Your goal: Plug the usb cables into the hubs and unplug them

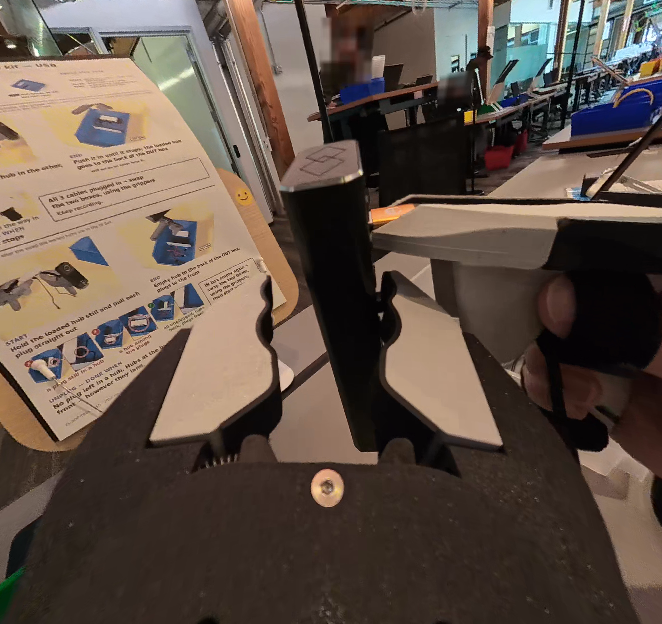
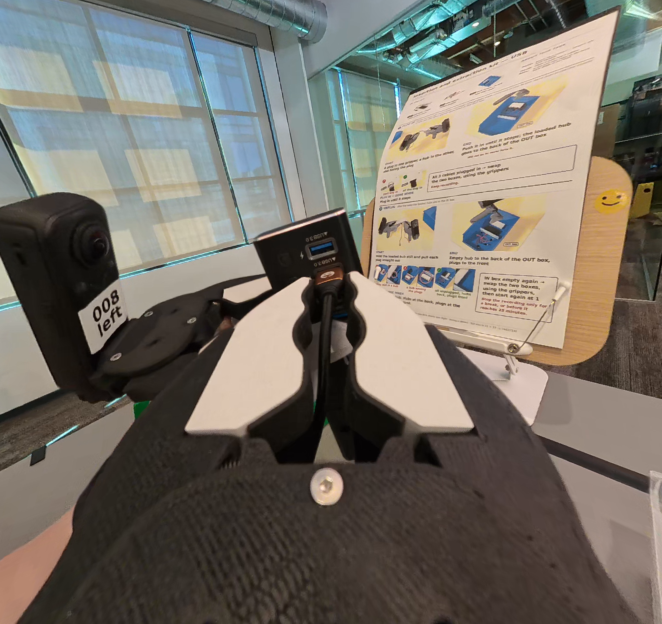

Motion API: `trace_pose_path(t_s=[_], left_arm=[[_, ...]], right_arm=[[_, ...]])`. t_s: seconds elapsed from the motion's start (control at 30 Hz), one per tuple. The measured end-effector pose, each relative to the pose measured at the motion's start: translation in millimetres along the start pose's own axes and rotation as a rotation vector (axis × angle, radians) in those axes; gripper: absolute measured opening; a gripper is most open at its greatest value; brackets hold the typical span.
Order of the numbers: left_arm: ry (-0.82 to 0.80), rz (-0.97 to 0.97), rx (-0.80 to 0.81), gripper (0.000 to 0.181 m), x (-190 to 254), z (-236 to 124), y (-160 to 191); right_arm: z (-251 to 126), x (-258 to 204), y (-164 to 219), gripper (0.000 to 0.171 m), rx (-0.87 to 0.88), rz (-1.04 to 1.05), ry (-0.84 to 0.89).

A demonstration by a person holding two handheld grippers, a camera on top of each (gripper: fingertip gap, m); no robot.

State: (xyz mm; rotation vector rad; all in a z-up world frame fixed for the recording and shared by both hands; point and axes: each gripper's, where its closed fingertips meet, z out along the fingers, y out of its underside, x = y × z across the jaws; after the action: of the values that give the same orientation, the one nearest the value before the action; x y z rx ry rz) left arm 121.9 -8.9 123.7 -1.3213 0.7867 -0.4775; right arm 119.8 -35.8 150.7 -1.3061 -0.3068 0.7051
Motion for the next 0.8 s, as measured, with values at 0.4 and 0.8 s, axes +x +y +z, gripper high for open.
trace_pose_path(t_s=[0.4, 0.8], left_arm=[[0.154, -0.067, 0.055, 0.031, -0.7, -7.8, -3.1], [0.135, -0.030, 0.044, 0.030, 2.5, -9.1, -3.3]], right_arm=[[7.8, -19.1, 8.1, 0.016, -0.045, -0.048, -0.081], [6.8, -17.1, 7.9, 0.016, -0.054, -0.256, 0.021]])
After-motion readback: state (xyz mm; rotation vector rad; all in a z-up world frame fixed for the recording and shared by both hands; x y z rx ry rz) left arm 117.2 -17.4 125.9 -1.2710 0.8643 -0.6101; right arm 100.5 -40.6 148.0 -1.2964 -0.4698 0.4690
